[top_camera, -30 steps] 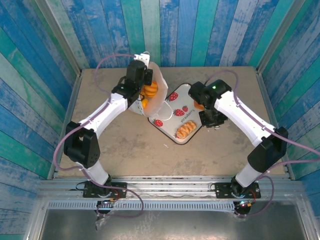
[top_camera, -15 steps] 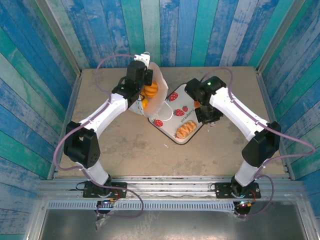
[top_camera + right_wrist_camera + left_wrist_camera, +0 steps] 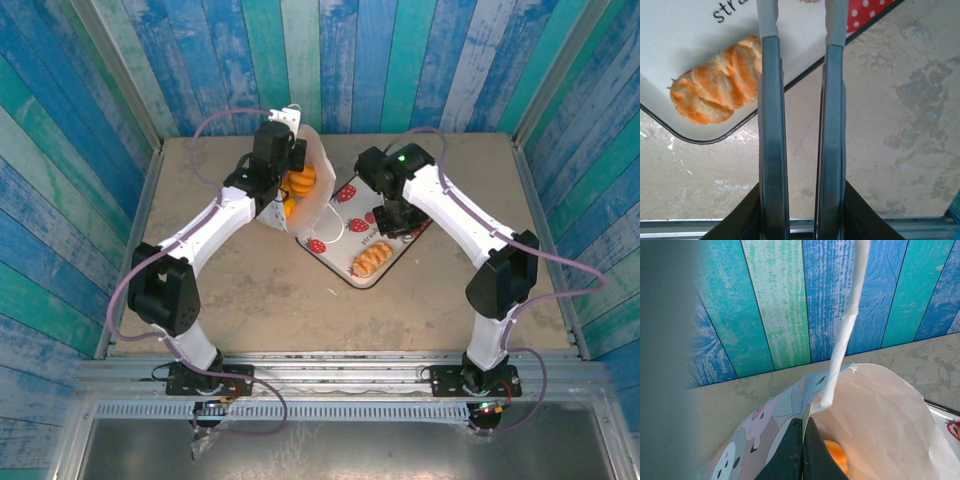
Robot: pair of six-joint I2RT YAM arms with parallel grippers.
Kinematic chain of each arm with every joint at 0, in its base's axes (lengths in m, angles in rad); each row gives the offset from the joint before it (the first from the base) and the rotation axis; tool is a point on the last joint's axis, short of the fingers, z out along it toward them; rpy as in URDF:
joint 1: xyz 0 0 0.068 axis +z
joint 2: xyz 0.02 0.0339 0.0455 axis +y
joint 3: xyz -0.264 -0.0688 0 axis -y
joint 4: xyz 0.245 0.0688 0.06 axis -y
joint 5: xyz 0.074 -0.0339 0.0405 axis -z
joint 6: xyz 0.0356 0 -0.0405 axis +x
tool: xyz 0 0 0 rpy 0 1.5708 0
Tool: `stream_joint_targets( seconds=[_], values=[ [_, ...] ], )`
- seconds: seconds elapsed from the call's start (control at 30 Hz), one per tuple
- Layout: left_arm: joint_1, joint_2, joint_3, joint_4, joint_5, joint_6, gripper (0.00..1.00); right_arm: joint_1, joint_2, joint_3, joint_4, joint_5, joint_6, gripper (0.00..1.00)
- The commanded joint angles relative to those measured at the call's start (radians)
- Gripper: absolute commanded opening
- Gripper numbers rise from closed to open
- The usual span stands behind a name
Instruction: Take the fake bread out of the paper bag
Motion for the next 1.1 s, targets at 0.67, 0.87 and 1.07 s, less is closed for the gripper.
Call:
stream_joint_targets(
  seconds=[0.67, 0.87, 1.07],
  values=[
    [-0.002, 0.036, 0.034, 0.044, 0.028, 0.014, 0.00, 0.003, 0.208, 0.234, 0.047, -0.072, -0.106, 0.38],
    [-0.002, 0.038, 0.044, 0.026, 0.022, 0.022, 0.00, -0.026, 0.112, 0.180, 0.081, -0.120, -0.133, 0.38],
    [-0.002, 0.021, 0.033, 0.031, 0.016, 0.029, 0.00, -0.116, 0.019, 0.112, 0.119, -0.186, -0.176, 0.42]
  ],
)
